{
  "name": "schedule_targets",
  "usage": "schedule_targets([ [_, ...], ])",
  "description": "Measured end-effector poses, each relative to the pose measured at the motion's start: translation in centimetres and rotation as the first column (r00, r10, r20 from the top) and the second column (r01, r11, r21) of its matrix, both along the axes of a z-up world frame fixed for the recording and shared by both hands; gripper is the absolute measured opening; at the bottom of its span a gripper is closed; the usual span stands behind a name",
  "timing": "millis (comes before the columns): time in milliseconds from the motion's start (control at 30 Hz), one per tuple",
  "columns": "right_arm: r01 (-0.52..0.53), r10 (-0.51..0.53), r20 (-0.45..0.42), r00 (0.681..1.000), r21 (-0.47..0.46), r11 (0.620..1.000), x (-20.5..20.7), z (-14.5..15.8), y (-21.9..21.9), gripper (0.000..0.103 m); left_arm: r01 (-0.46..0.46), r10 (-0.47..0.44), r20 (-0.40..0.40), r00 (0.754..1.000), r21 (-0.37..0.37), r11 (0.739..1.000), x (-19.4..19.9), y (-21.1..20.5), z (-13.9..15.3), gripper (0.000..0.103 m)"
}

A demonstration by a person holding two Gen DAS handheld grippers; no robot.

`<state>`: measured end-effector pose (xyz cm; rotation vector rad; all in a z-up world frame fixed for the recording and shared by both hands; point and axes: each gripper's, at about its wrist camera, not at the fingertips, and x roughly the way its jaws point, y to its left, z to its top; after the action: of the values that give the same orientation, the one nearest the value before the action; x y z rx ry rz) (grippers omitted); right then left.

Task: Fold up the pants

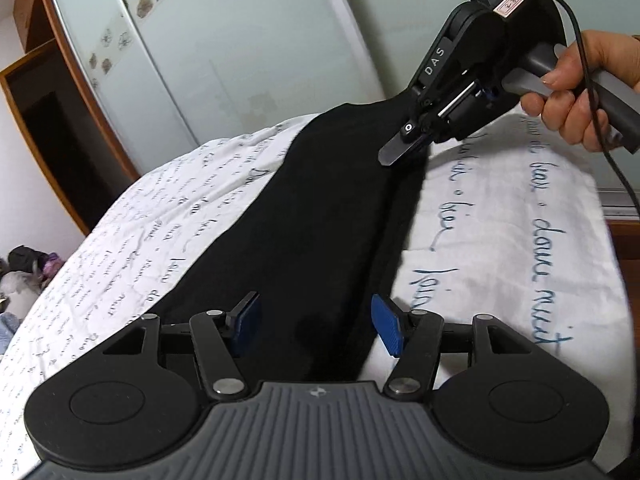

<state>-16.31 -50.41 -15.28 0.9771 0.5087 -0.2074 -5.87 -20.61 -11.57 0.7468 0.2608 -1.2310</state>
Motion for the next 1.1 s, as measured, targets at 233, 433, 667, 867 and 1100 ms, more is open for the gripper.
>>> schedule_targets([
  [233, 0.009, -0.01, -0.05, 0.999, -0.026, 1.0, -1.5, 0.5, -1.4, 0.013, -0.015, 0.015, -0.024, 1.0, -0.013, 1.0, 0.0, -0.5, -0.1, 0.06],
  [433, 0.199, -0.199, -0.013, 0.98, 0.004, 0.98, -3.6, 0.7, -6.0, 0.032, -0.049, 0.047, -0.027, 0.999, -0.058, 0.997, 0.5, 0.4, 0.7, 0.06],
  [667, 0.23, -0.231, -0.031, 0.972, -0.027, 0.973, -3.4, 0.4, -6.4, 0.015, -0.053, 0.051, -0.066, 0.997, -0.03, 0.998, 1.3, -1.5, 1.0, 0.06],
  [867, 0.229, -0.228, 0.057, 0.972, -0.011, 0.973, -4.9, 1.9, -5.4, 0.006, -0.02, 0.019, -0.08, 0.997, -0.017, 1.0, 1.0, -3.7, 0.9, 0.06],
  [1100, 0.222, -0.217, 0.097, 0.971, -0.036, 0.974, -5.4, 4.2, -5.3, 0.006, 0.023, -0.023, 0.01, 1.0, 0.02, 1.0, -0.6, -5.6, -0.3, 0.06],
])
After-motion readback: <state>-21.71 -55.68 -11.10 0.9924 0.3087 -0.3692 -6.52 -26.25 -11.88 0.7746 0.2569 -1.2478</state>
